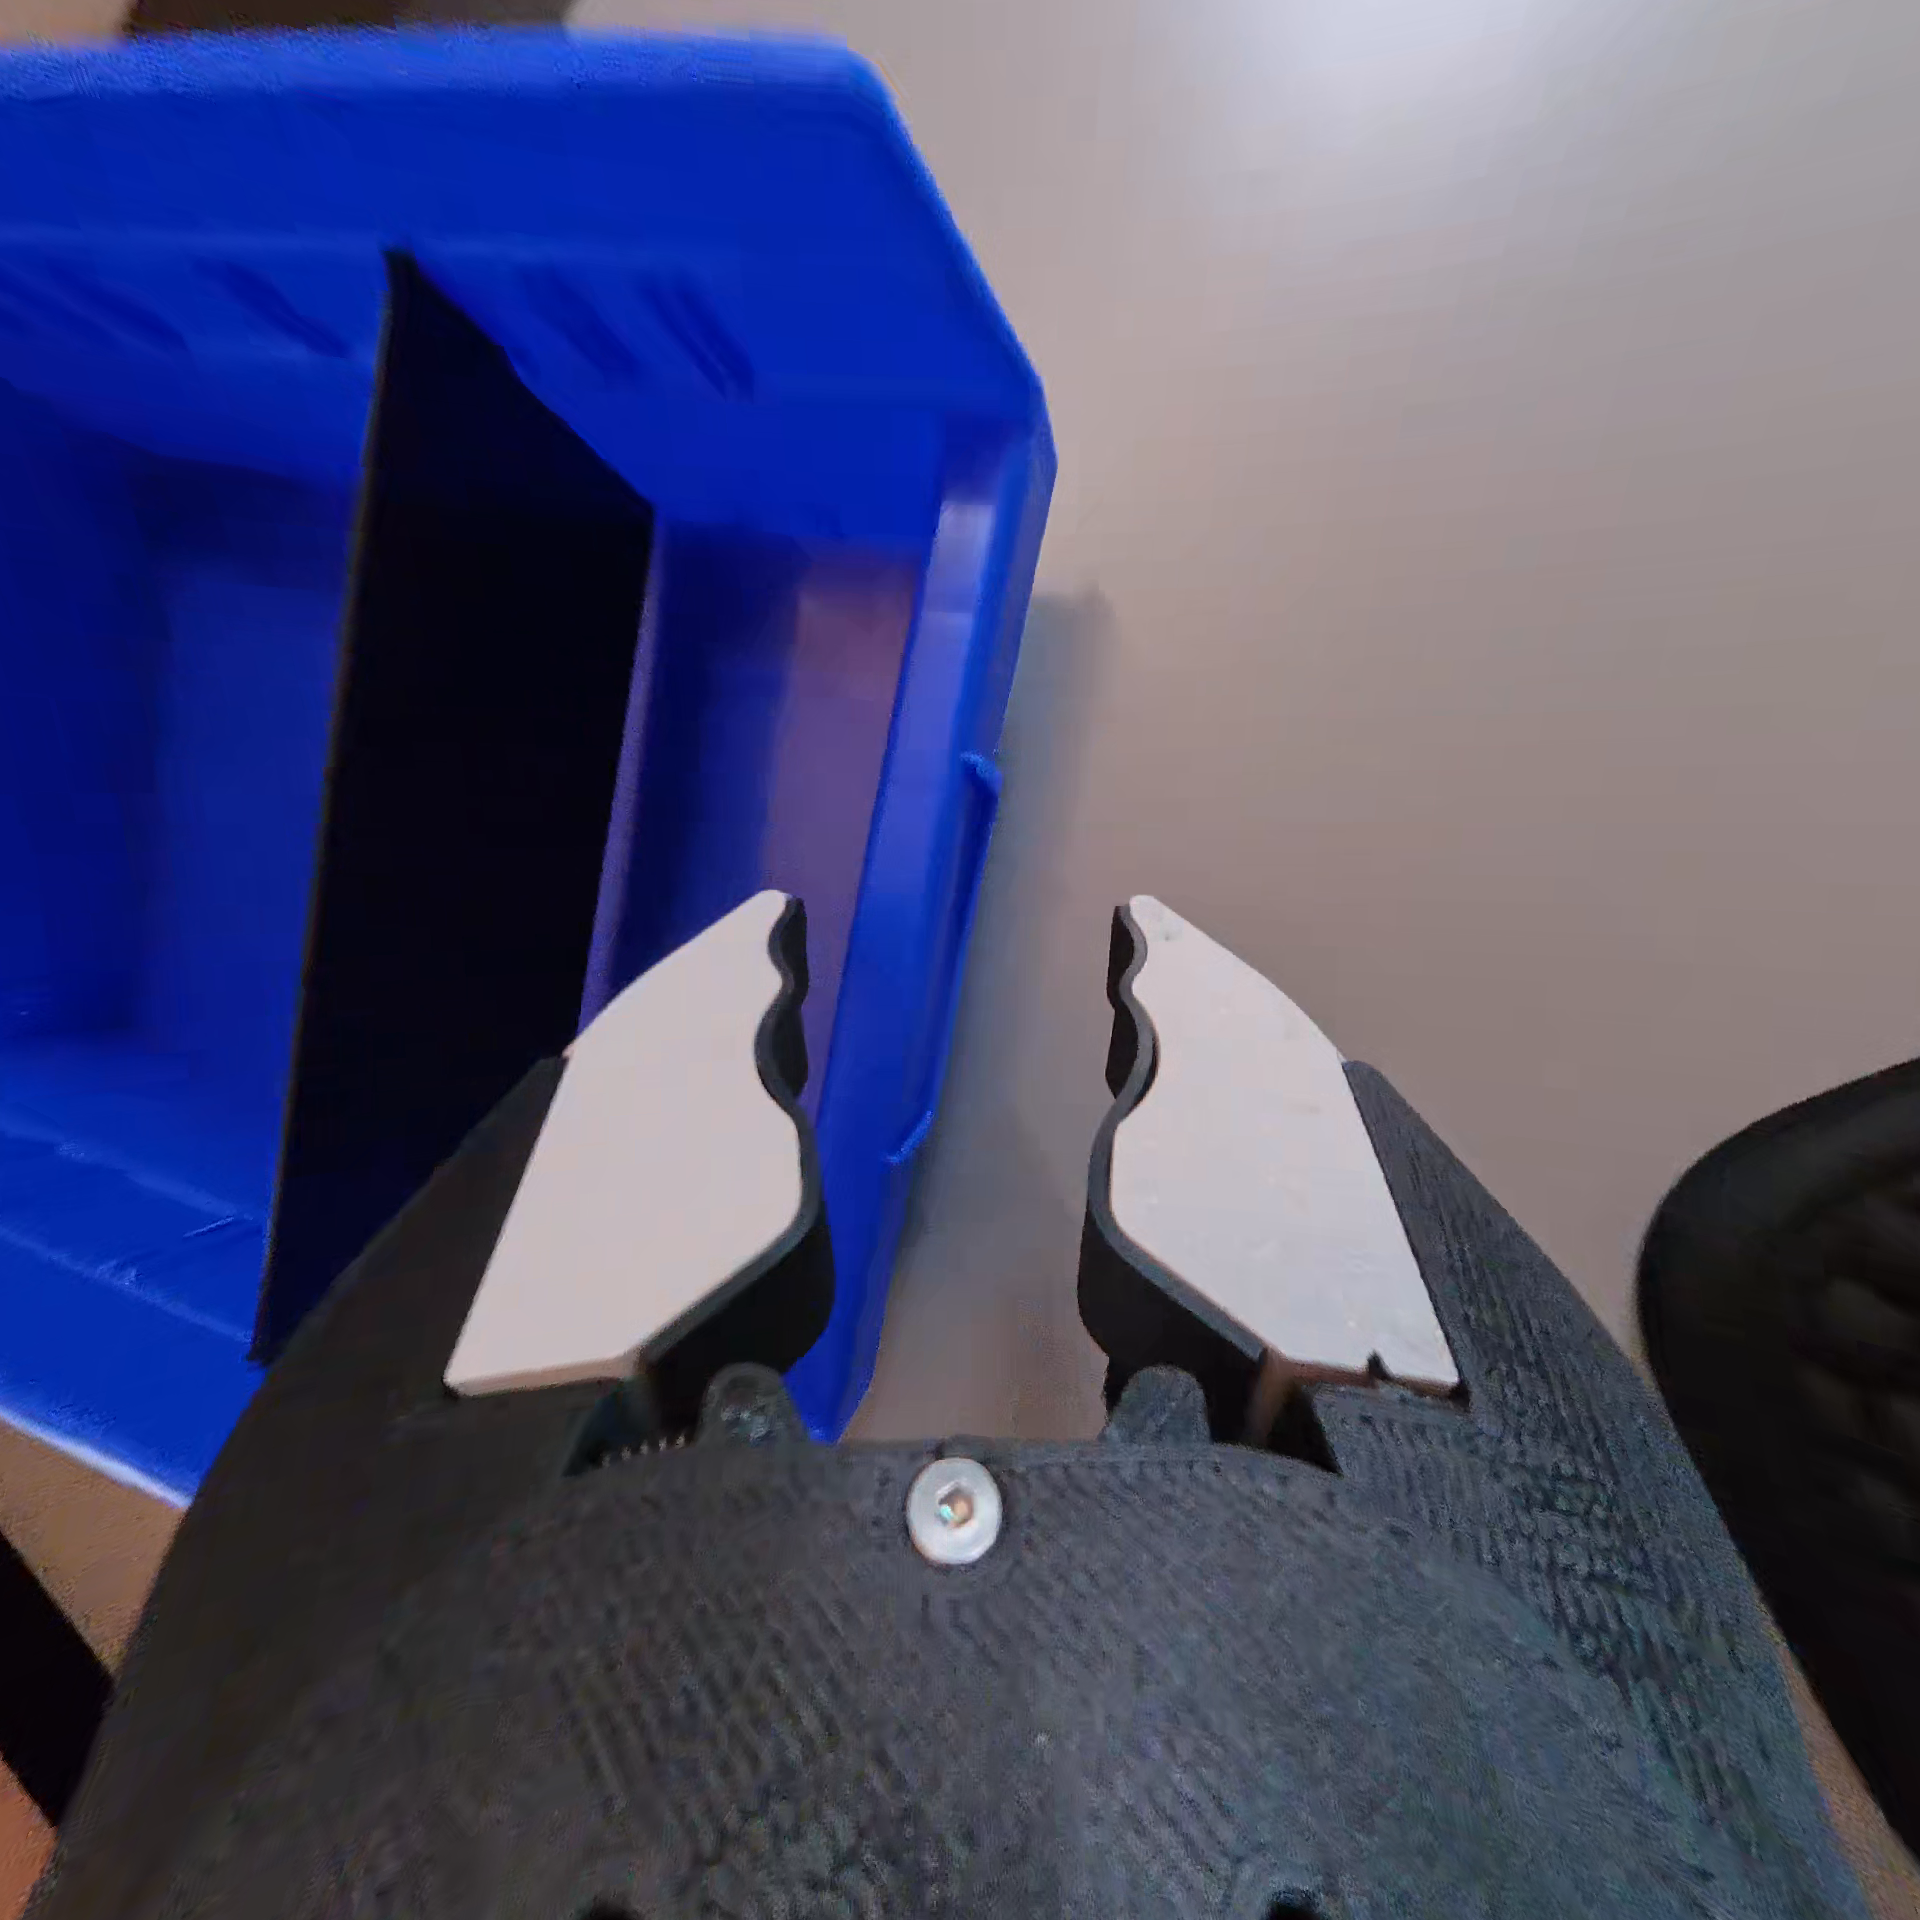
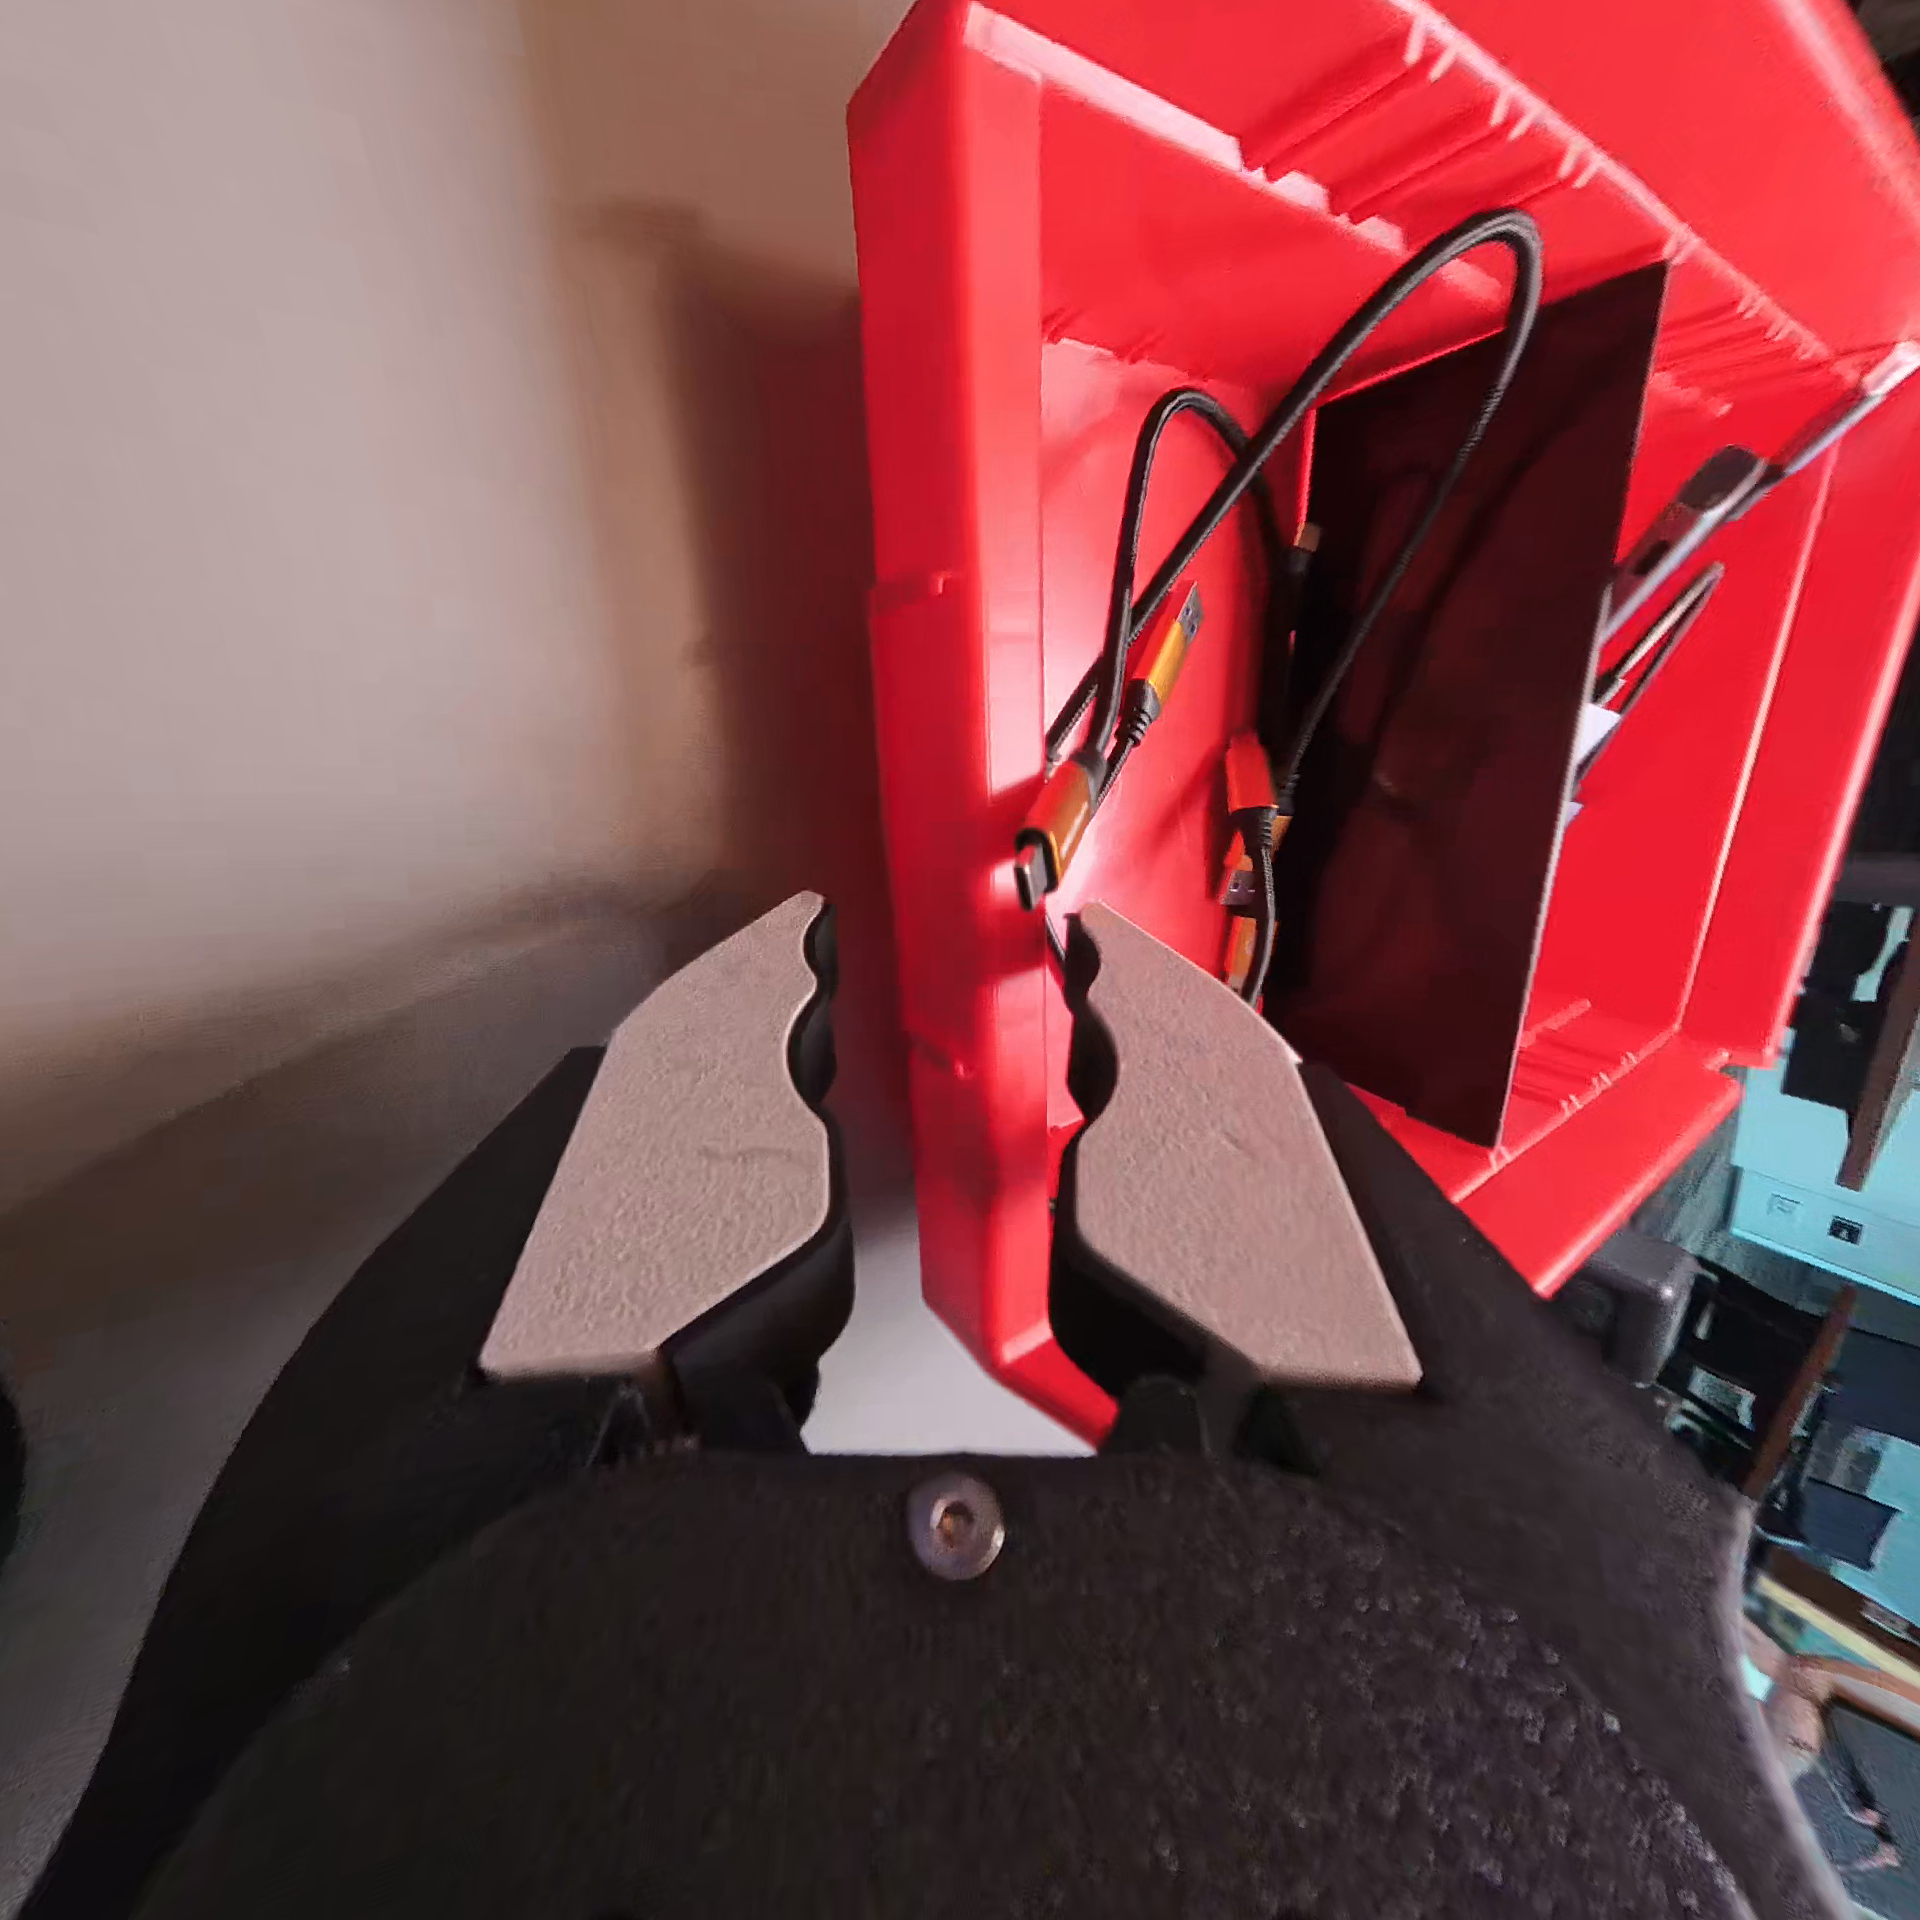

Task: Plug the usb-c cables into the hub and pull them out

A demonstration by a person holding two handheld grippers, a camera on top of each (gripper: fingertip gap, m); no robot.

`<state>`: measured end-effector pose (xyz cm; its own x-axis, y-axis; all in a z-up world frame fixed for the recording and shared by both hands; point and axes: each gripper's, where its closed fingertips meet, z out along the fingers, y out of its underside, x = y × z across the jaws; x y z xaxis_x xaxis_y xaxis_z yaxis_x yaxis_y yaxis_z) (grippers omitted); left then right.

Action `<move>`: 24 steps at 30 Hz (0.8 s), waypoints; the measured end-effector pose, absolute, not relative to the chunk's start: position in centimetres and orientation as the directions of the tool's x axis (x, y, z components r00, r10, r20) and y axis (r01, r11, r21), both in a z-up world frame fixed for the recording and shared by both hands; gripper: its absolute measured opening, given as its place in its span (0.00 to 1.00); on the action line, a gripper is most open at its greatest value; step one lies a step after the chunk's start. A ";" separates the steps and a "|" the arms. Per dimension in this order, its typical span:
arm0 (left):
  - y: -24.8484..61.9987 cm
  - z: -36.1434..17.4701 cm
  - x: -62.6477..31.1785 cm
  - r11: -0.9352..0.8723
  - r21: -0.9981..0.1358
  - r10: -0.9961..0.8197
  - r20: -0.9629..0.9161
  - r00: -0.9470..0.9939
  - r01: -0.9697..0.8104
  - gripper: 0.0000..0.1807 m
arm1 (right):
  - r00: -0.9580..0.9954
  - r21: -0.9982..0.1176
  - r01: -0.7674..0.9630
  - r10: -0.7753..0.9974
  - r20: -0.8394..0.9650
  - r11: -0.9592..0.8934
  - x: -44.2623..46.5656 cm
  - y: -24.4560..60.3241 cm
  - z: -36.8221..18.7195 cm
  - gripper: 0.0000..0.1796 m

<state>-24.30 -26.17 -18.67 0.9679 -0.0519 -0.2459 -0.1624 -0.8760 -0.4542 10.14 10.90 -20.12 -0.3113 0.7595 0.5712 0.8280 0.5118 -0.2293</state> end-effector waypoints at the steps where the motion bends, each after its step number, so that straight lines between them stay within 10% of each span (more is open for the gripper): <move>1: -26.2 -19.4 -24.5 -0.886 -0.428 -0.064 -0.262 0.963 -0.175 0.31 | -0.327 -0.202 0.836 0.759 0.562 0.510 9.9 11.1 -20.5 0.22; 6: -24.9 -21.9 -26.1 -0.902 -0.332 -0.139 -0.383 0.913 -0.277 0.16 | -0.364 -0.165 0.837 0.757 0.543 0.521 8.9 11.4 -21.4 0.17; 24: -11.7 -21.8 -7.9 -0.599 -0.392 -0.558 -0.421 0.715 -0.699 0.16 | -0.492 -0.200 0.671 0.630 0.602 0.714 10.5 -1.1 -21.3 0.18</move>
